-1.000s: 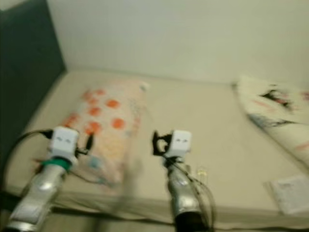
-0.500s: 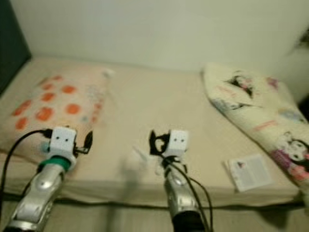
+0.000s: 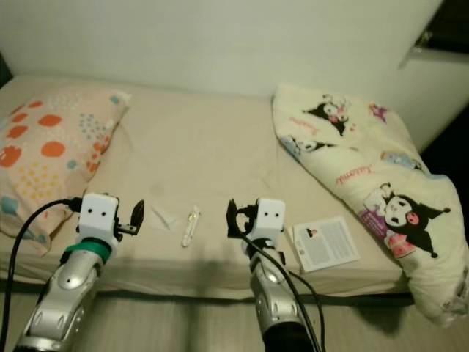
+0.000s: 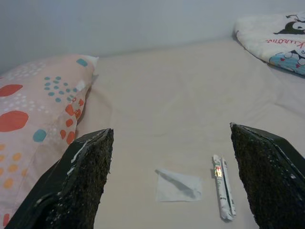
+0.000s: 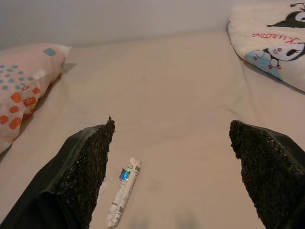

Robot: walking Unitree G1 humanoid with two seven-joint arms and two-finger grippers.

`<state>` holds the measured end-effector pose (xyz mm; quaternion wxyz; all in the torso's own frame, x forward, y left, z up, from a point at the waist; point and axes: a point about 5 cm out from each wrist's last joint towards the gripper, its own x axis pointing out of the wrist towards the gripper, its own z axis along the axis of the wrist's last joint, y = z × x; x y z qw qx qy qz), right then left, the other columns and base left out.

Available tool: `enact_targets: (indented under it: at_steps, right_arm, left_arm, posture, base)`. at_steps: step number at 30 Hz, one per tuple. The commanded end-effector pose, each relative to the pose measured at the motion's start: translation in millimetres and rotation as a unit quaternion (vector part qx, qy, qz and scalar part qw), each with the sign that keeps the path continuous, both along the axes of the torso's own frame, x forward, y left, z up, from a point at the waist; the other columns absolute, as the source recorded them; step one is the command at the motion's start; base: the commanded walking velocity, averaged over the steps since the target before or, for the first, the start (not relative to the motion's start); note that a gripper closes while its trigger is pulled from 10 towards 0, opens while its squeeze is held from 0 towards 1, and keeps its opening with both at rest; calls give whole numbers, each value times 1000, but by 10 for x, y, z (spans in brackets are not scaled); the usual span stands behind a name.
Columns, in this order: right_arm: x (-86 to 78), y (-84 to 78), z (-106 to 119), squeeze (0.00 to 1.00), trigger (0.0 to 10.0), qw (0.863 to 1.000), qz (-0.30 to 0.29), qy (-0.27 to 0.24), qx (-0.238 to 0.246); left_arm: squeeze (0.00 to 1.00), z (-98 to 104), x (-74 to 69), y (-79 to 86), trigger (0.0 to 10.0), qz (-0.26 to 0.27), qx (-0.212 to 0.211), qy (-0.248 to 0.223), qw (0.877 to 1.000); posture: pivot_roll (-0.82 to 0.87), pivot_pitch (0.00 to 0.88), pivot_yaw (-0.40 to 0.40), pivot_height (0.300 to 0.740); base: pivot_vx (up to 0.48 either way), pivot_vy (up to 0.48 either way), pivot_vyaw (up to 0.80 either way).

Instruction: Clean up the room

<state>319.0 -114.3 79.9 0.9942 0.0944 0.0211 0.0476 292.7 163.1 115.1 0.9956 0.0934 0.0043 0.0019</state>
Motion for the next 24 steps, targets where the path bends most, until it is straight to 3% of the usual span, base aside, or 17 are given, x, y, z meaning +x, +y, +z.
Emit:
enact_targets:
  at_steps: [1, 4, 19, 24]
  right_arm:
    - [-25, 16, -43, 0, 10000, 1000, 2, 9, 1]
    - [-28, 14, -46, 0, 10000, 1000, 1, 10, 1]
    - [-37, 17, -54, 0, 10000, 1000, 4, 11, -2]
    - [-34, 26, -47, 0, 10000, 1000, 9, 8, -3]
  left_arm:
    - [0, -52, -24, 24, 10000, 5, -4, 10, 1000]
    - [0, -55, -23, 23, 10000, 4, -2, 11, 1000]
    - [0, -81, -2, 13, 10000, -2, 15, 15, 1000]
    - [0, -77, 4, 17, 10000, -4, 19, 11, 1000]
  posture:
    - [153, 34, -38, 730]
    - [152, 34, -38, 730]
    - [148, 32, -38, 730]
    - [148, 26, -38, 730]
  base:
    - [0, 480, 0]
    - [0, 480, 0]
    - [0, 0, 0]
    - [405, 0, 0]
